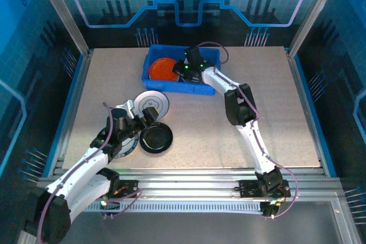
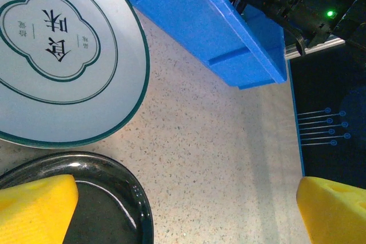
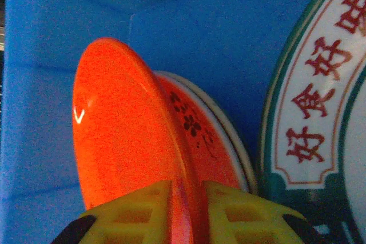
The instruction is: Place the plates into the plastic bin on the countertop
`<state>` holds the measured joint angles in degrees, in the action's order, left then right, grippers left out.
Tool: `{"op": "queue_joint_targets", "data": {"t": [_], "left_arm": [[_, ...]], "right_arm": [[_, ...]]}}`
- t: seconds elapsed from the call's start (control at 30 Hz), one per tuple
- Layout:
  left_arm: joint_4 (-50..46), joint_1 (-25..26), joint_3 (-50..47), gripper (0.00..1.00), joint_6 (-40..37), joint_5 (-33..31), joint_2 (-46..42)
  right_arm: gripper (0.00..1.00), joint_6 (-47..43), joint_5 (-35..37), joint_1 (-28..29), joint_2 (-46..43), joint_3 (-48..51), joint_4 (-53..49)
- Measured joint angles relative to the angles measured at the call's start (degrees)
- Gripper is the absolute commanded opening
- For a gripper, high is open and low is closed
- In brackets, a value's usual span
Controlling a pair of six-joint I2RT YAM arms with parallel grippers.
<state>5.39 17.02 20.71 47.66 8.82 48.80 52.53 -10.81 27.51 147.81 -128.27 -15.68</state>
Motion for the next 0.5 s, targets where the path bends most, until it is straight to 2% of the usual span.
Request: {"op": "queue_joint_targets", "data": {"t": [0.27,0.5], "left_arm": [[0.0,0.0,0.0,0.99,-0.2,0.0,0.1],[0.5,0.0,0.0,0.99,-0.2,0.0,2.5]], "right_arm": [[0.43,-3.4,2.1,1.1,-0.3,0.0,-0.6],[0.48,-6.6,4.0,1.4,-3.4,1.9,-3.2]]}}
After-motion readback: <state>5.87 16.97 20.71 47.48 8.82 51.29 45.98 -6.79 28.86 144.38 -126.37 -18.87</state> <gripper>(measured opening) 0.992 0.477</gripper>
